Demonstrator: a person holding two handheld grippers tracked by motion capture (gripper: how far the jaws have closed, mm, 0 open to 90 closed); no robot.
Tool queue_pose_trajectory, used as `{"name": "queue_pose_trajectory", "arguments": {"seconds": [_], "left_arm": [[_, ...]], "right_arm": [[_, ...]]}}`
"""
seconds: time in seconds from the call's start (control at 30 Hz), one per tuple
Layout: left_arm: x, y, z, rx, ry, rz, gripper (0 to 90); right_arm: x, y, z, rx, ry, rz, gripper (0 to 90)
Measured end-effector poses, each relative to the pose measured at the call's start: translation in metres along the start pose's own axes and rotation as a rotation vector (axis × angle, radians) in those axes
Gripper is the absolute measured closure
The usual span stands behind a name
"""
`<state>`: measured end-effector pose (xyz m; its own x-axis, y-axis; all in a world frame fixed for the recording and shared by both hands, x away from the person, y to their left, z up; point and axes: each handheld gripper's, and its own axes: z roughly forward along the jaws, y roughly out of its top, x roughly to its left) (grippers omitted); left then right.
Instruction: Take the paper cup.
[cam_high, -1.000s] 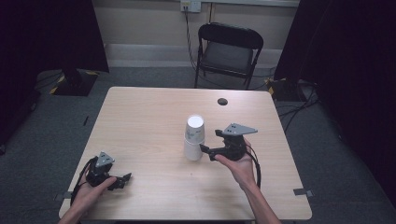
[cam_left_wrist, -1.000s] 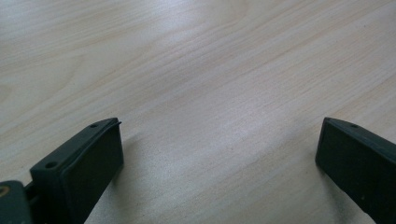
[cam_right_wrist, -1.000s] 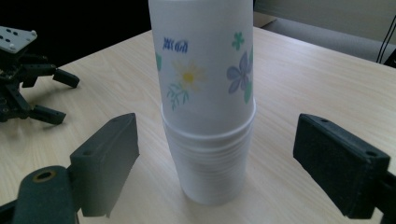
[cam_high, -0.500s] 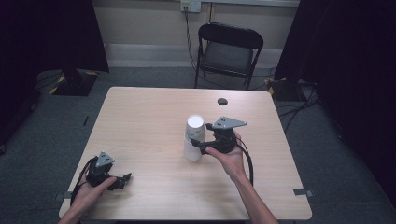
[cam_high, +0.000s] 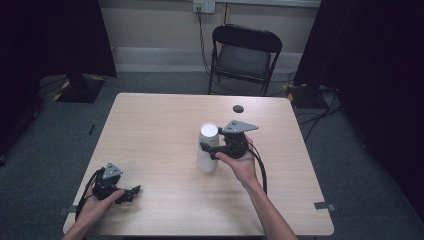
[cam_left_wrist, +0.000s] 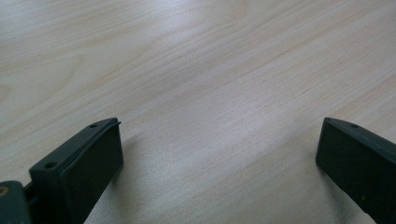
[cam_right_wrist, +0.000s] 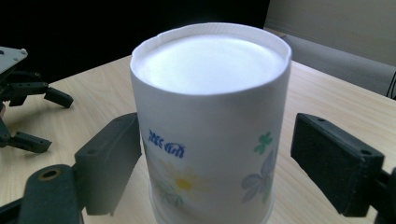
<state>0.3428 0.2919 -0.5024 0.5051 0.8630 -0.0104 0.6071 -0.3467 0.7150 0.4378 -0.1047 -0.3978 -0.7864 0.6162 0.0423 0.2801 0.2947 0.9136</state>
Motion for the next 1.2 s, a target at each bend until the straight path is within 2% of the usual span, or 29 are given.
{"name": "queue_pose_trajectory", "arguments": {"seconds": [0.13,0.27,0.57,1.2], "left_arm": [[0.0,0.0,0.0,0.0,0.0,0.0,0.2],[0.0,0.0,0.0,0.0,0.0,0.0,0.2],[0.0001,0.0,-0.0001,0.0,0.001,0.002,0.2],[0.0002,0.0001,0.0001,0.0,-0.002,0.001,0.0]], "right_arm": [[-0.0001,-0.0012,0.0038,0.003,0.006,-0.005,19.9],[-0.0023,-0.002,0.0057,-0.018,0.013,0.003,22.1],[-0.0011,-0.001,0.0103,-0.004,0.025,0.001,27.7],[-0.0007,-0.0002,0.008,-0.02,0.026,0.0,28.9]]}}
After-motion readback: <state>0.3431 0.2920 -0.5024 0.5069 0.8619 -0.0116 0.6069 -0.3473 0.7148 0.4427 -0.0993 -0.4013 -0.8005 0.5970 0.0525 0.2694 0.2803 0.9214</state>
